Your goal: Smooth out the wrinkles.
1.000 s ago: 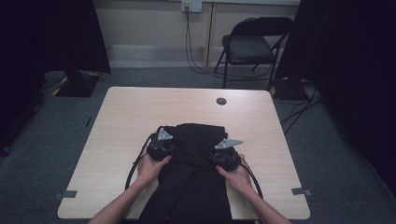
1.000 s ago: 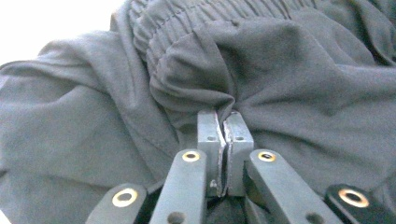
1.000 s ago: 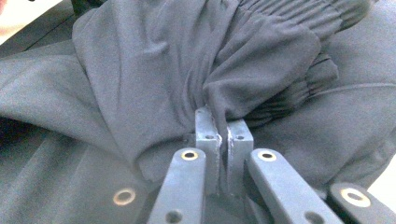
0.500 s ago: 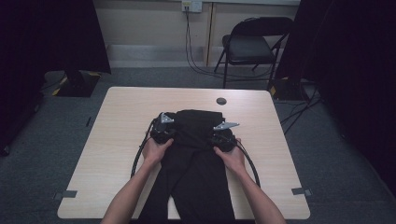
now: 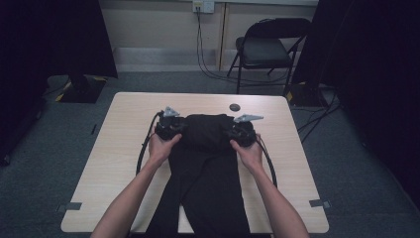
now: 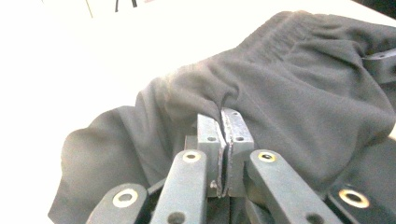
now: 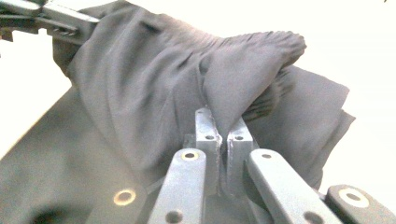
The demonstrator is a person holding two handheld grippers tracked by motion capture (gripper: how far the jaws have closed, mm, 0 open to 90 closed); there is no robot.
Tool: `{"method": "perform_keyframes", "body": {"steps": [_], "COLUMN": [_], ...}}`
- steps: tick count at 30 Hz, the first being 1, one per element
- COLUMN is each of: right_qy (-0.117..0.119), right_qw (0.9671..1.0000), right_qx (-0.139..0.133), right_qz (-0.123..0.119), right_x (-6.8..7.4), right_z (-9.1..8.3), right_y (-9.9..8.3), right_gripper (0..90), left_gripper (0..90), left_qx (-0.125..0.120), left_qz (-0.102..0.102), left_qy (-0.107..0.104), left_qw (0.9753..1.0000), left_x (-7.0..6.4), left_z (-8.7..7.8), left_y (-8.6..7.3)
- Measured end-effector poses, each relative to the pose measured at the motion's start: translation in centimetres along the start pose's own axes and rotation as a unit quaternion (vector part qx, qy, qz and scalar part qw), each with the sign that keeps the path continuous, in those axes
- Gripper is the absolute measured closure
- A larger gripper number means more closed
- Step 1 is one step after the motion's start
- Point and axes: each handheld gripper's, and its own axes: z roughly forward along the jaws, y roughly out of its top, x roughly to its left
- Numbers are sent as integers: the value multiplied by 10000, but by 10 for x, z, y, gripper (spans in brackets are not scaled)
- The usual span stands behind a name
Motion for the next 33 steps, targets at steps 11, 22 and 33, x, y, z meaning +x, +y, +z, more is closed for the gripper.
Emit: {"method": "perform_keyframes", "body": {"steps": [11, 22, 33], "right_qy": [144, 612, 1056], "right_qw": [9894, 9896, 9930], "right_qx": [-1419, -1040, -76], "right_qz": [-254, -784, -520], "right_x": [12, 55, 67], "right_z": [-91, -127, -121], "right_y": [109, 58, -58], "right_gripper": [875, 874, 874], "left_gripper": [878, 878, 876], "left_qx": [-1208, -859, 468], "left_qz": [442, 293, 537], "left_qy": [-137, -893, -1189], "left_qw": [9916, 9919, 9903], "left_x": [-20, -60, -105], "left_z": [-99, -136, -126], "left_y": [86, 6, -87]}}
